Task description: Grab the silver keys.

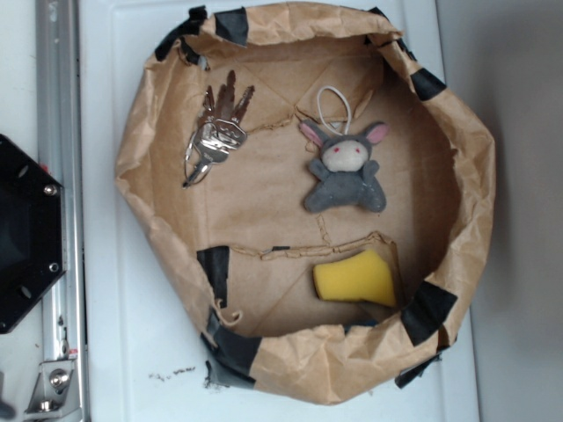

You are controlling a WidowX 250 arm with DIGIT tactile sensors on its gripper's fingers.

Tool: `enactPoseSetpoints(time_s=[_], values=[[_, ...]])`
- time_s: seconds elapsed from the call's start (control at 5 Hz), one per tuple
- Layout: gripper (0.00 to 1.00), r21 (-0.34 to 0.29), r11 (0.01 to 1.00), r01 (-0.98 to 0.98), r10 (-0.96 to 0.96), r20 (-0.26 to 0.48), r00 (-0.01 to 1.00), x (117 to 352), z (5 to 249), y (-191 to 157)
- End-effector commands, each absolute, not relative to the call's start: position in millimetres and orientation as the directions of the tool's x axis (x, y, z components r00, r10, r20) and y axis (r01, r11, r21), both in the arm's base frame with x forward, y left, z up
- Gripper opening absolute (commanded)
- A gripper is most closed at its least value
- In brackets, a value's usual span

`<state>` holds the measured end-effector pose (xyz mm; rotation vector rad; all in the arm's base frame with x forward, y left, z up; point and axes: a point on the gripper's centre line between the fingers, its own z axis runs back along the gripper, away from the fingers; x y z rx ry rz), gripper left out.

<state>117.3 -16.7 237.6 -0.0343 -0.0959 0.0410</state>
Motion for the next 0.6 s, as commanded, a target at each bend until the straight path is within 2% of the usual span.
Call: enactPoseSetpoints(time_s=[0.0, 0.2, 0.4], values=[[1.00, -0.036, 0.999, -0.039, 0.043, 0.095, 0.995, 117.3, 237.6, -16.7], [1.00, -0.014, 0.985, -0.174, 0.175, 0.114, 0.978, 161.9, 230.2, -21.5], [1.00, 0.005, 0.965, -0.263, 0.260, 0.123, 0.958, 194.3, 217.0, -14.5]])
